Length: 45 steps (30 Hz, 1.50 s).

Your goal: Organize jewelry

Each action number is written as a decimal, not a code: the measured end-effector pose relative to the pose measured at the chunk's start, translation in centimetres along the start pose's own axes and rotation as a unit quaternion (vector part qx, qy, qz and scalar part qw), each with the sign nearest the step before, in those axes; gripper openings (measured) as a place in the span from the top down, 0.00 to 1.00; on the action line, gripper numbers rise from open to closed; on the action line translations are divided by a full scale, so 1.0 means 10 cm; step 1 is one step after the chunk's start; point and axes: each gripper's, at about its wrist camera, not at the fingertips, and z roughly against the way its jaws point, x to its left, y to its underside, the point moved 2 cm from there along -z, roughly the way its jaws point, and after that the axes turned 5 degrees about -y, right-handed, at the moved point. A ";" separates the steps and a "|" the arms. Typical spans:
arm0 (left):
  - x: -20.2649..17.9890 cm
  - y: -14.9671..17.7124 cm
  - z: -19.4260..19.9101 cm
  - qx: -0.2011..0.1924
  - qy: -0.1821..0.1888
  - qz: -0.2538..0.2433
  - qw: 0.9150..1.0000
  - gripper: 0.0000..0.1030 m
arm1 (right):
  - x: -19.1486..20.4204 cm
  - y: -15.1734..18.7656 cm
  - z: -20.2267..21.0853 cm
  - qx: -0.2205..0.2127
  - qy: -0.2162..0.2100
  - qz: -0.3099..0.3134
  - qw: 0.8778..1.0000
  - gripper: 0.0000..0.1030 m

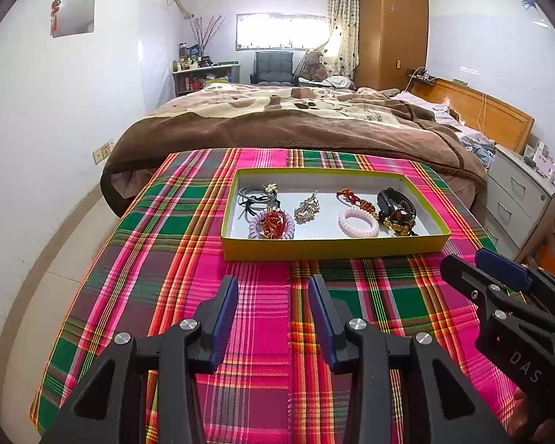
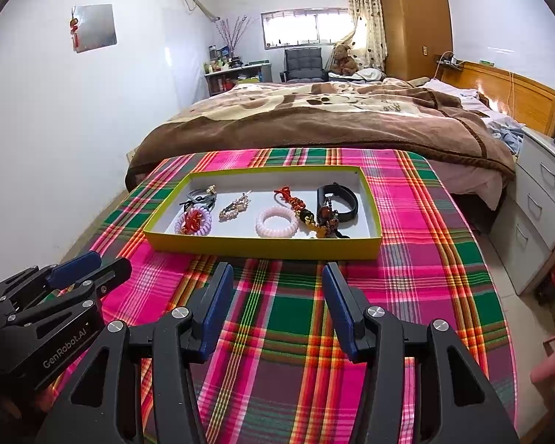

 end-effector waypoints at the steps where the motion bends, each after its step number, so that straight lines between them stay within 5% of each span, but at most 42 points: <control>1: 0.00 0.00 0.00 0.000 -0.001 0.000 1.000 0.62 | 0.00 0.00 0.00 0.000 0.001 0.000 1.000 0.51; 45: -0.02 0.02 0.05 0.004 -0.001 -0.011 1.000 0.62 | 0.00 0.03 -0.01 0.008 0.000 -0.005 1.000 0.51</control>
